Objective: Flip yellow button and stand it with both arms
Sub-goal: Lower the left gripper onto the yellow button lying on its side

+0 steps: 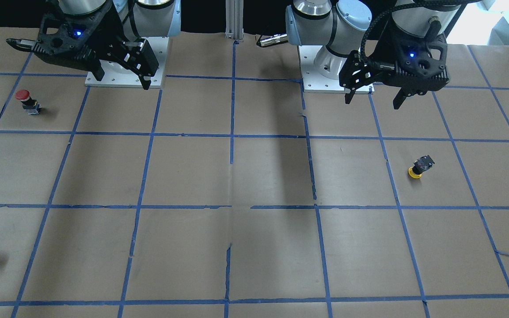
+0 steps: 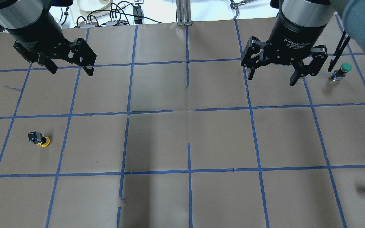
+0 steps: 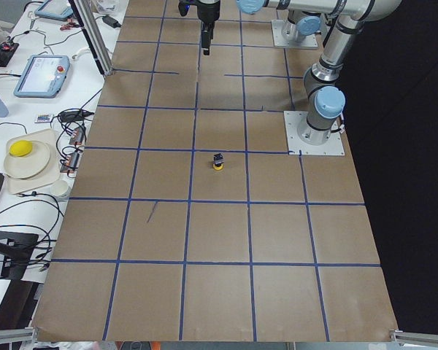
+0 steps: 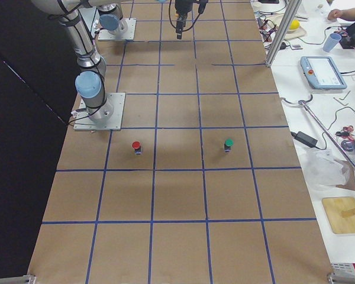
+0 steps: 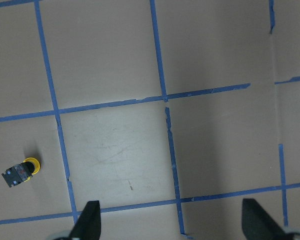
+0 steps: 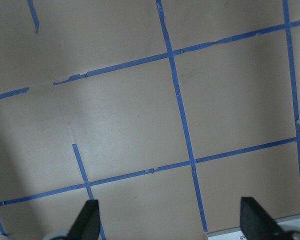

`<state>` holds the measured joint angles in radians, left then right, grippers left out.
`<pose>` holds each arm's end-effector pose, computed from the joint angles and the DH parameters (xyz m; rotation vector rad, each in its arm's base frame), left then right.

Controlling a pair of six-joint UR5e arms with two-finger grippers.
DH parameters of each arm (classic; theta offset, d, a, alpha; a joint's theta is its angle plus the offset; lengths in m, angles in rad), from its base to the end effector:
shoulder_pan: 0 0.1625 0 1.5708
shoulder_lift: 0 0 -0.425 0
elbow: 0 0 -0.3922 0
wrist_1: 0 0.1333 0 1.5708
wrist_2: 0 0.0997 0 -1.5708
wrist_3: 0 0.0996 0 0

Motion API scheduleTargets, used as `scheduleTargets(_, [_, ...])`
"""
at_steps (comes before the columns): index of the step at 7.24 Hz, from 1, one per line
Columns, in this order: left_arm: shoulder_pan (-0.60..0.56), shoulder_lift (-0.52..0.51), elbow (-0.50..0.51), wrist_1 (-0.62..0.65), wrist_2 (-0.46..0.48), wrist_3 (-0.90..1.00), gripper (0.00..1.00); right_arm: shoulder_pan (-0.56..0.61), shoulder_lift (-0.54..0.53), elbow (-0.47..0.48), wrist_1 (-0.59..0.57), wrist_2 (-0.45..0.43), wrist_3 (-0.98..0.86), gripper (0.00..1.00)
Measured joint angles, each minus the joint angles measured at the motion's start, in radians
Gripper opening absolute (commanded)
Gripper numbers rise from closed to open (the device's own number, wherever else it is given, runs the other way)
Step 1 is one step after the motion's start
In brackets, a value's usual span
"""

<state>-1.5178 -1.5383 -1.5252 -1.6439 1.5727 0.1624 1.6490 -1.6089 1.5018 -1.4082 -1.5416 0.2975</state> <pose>-0.1076 -0.4838 0.5188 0.1716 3.1345 -0.0075 0.1723 -0.4557 0.5242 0.3429 3.1030 0.0936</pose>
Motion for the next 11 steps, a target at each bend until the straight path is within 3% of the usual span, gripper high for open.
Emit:
scheduleTargets(3, [0.112, 0.007, -0.098, 0.008, 0.007, 0.279, 0.99, 0.0, 0.0, 0.001, 0.0, 0.001, 0.0, 1.0])
scheduleTargets(6, [0.34, 0.002, -0.208, 0.057, 0.007, 0.71, 0.99, 0.0, 0.001, 0.003, 0.001, 0.0, -0.001, 1.0])
scheduleTargets(9, [0.473, -0.02, -0.415, 0.373, 0.024, 1.18, 0.98, 0.0, 0.002, 0.005, 0.0, 0.0, 0.001, 1.0])
scheduleTargets(11, [0.548, -0.077, -0.48, 0.522, 0.03, 1.431, 0.98, 0.001, 0.004, 0.013, -0.003, 0.0, 0.007, 1.0])
